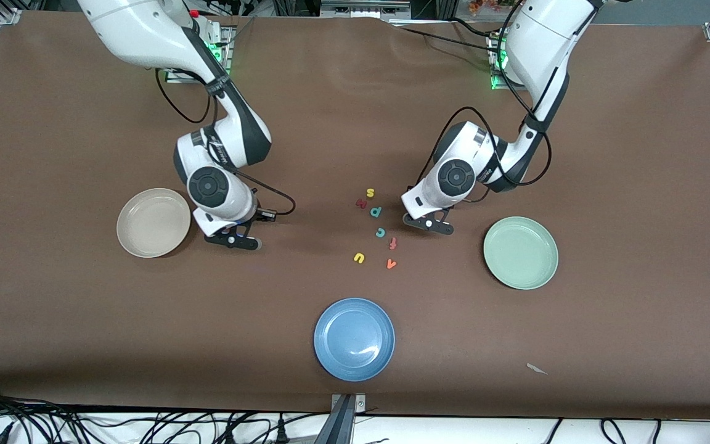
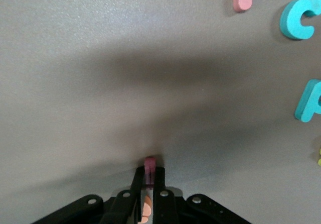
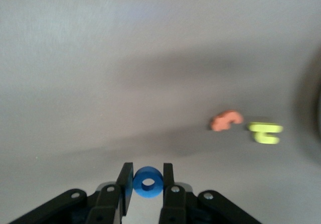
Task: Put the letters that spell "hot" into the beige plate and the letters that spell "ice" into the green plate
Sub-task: 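Drop the ring on the white plate while the left gripper drops the letter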
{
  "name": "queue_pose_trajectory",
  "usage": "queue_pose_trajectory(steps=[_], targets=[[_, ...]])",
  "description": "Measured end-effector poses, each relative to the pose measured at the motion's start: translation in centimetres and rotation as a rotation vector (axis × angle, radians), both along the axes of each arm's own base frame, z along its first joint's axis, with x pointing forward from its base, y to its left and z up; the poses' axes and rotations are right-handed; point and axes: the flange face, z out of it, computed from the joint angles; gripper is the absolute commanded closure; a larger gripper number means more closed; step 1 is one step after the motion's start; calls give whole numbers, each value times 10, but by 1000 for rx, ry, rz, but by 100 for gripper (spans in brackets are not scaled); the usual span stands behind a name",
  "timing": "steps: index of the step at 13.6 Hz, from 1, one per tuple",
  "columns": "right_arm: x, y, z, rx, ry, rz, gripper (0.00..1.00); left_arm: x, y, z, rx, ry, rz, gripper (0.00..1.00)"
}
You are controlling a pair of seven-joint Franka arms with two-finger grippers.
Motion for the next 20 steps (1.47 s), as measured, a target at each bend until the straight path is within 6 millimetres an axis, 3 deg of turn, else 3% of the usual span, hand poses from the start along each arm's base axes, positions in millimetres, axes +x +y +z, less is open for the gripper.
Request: queue_pose_trajectory(steps=[1, 3, 7, 12, 15, 16, 17, 18, 20], targets=[[8, -15, 13, -12, 11, 15, 80, 0, 0, 0, 0, 0, 0, 98], [26, -64, 31, -32, 29, 65, 80, 0, 0, 0, 0, -1, 0, 100], [43, -165, 28, -57, 78, 156, 79, 17, 4, 20, -2, -12, 15, 100], [34, -261, -22, -27, 168, 204, 78, 78, 50, 88, 39, -34, 36, 100], [27, -296, -51, -8, 206, 227, 75, 104, 106, 95, 57, -51, -12, 100], [26, -300, -56, -6, 211, 230, 53, 111, 128, 92, 61, -50, -35, 100], [25, -300, -58, -6, 214, 231, 8, 118, 152, 88, 74, -51, -61, 100], [26, -299, -58, -5, 213, 233, 0, 124, 174, 85, 85, -52, -81, 100], [28, -295, -55, -4, 206, 239, 0, 134, 215, 76, 90, -49, -105, 100]])
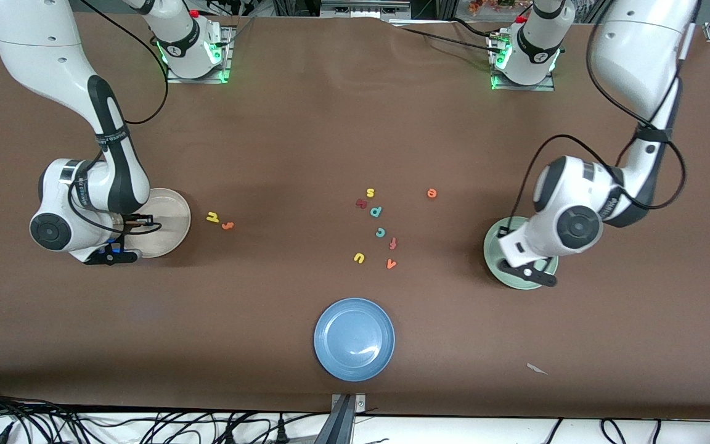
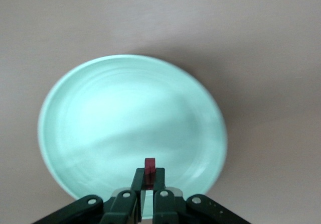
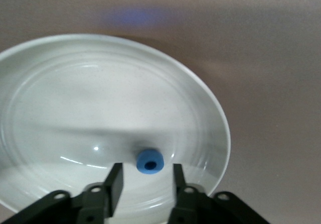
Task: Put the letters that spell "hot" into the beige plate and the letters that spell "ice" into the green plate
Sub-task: 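Drop the ring on the white plate while the left gripper drops the letter, then grasp the yellow letter with the right gripper while the left gripper grasps the orange e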
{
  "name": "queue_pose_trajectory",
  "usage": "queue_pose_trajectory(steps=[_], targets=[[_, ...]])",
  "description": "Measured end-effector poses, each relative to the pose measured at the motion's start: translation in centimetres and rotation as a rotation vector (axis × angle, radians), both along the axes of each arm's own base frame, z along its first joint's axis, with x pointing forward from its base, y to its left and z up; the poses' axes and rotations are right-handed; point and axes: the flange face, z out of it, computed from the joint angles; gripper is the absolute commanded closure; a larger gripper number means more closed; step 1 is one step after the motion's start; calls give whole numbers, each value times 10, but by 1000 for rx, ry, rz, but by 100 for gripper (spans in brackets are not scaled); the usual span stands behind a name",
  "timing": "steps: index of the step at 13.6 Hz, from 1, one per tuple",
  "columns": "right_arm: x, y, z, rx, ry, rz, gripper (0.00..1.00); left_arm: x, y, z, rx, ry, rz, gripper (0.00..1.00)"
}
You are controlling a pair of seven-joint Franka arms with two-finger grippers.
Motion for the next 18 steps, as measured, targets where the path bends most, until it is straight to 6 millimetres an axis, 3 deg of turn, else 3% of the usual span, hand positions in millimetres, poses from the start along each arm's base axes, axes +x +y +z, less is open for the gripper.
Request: queue_pose_trajectory(steps=[2, 5, 6, 7, 10, 13, 15, 18], targets=[[7, 15, 16, 12, -33, 3, 0, 12, 29, -10, -3, -7, -23, 100], [14, 68, 54, 41, -101, -6, 1, 27, 45, -30, -26, -41, -30, 96], [14, 87, 65, 56, -115, 10, 1, 28, 42, -37, -31, -44, -34, 74], [13, 107, 72, 73, -123, 32, 1, 28, 38, -42, -35, -41, -39, 1], [5, 160, 73, 118, -127, 105, 1, 26, 22, -47, -42, -33, -60, 0], [-1, 191, 57, 176, -129, 251, 1, 28, 13, -41, -46, -45, -72, 0], [-4, 198, 50, 220, -115, 389, 1, 30, 4, -31, -57, -61, -82, 0], [-15, 194, 37, 285, -67, 603, 1, 19, -33, -19, -72, -17, -72, 0]])
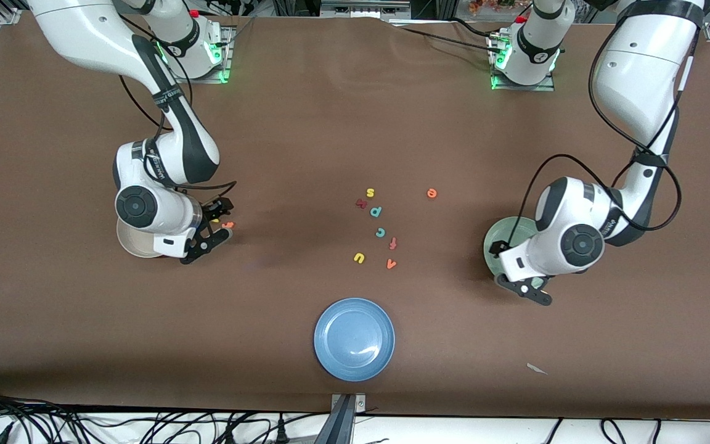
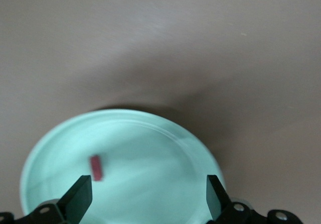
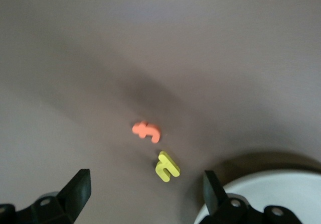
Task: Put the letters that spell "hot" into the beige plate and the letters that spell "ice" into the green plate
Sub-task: 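Grasp the yellow letter with the right gripper while the left gripper grasps the orange e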
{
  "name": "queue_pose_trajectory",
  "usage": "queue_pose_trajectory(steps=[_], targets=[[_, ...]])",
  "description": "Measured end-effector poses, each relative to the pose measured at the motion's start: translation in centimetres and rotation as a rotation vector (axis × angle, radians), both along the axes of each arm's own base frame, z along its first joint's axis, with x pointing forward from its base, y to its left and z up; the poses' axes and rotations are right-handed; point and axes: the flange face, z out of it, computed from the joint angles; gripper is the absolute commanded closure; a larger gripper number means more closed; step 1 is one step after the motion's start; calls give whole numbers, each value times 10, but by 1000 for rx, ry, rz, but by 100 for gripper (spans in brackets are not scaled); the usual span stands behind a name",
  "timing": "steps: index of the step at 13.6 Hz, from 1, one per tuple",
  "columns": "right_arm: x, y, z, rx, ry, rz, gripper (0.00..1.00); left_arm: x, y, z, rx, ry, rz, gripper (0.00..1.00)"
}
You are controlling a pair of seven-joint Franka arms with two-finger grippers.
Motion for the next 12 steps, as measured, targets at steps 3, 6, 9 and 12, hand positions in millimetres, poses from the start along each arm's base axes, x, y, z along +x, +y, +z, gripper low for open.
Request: queue_pose_trajectory(steps=[3, 6, 9, 12], targets=[[-17, -5, -13, 49, -36, 175, 1, -23, -37, 15, 11, 77, 48, 0], [-32, -10, -18, 93, -79, 373, 1, -59, -86, 11, 25, 127, 128, 0], [-32, -28, -20, 113, -88, 511, 2, -103, -137, 1, 23, 137, 167, 0], [-33, -39, -25, 115, -100, 540, 4, -145, -150, -39, -16, 97, 189, 0]])
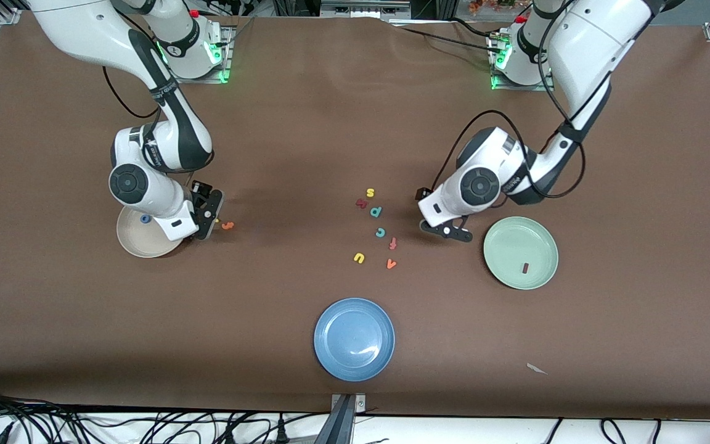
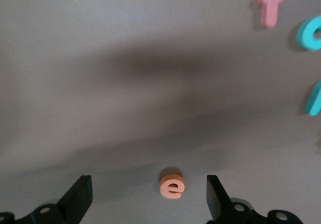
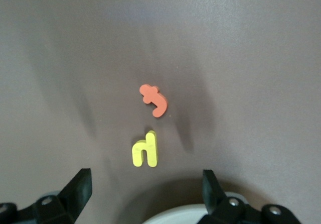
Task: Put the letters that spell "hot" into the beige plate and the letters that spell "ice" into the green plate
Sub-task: 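Grasp the yellow letter with the right gripper while the left gripper grasps the orange e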
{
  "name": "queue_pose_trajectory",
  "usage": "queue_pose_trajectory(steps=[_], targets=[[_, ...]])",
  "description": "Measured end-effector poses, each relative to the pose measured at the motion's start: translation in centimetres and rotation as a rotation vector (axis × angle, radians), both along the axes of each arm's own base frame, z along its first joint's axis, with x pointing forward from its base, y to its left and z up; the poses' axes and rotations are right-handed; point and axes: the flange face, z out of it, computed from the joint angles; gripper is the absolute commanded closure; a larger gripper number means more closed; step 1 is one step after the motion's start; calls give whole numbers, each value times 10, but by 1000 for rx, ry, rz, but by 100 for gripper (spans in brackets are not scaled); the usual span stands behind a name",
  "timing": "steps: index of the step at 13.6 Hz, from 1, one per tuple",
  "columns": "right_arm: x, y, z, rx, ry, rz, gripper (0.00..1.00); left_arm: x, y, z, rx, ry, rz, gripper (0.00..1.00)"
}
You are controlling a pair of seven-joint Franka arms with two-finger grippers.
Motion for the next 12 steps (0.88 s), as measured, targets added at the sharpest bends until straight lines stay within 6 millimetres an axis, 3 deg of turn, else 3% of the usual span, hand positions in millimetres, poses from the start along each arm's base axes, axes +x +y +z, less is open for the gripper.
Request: queue_pose_trajectory(steps=[4, 7, 8, 9, 10, 11, 12], targets=[[-11, 0, -17, 15, -48, 36, 4, -40, -26, -18, 73, -15, -23, 0], [-15, 2, -29, 22, -61, 60, 10, -48, -27, -24, 99, -25, -23, 7], [-16, 2, -30, 23, -62, 63, 21, -48, -26, -24, 93, -30, -19, 20], [-16, 3, -30, 25, -66, 69, 28, -48, -26, -25, 91, -32, -18, 42], [-16, 4, -30, 27, -69, 78, 34, -48, -26, -25, 88, -34, -17, 56], [-16, 4, -31, 28, -71, 93, 36, -47, -26, -24, 85, -38, -16, 68], [-16, 4, -31, 30, -73, 101, 36, -47, -26, -24, 82, -41, -15, 71]])
